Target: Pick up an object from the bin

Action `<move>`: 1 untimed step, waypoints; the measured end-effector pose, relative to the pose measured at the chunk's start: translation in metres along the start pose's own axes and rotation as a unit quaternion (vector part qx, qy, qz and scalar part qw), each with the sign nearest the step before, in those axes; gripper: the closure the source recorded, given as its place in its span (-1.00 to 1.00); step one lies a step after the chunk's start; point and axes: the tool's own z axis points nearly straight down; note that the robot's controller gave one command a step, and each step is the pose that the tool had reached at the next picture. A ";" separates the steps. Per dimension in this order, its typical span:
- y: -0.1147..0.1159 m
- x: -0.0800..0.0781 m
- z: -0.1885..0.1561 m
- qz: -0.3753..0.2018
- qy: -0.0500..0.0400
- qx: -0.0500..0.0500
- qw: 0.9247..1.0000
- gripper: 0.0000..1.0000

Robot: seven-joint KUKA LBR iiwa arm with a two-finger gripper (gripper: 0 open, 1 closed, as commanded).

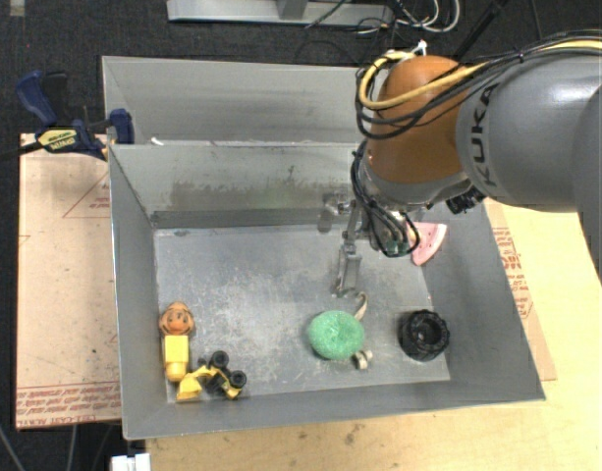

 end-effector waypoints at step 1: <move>-0.013 0.030 0.019 -0.020 -0.005 0.000 1.000 -1.00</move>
Offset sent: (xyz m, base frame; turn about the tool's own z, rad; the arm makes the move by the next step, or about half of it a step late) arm -0.0255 -0.0248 -0.0703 -0.1611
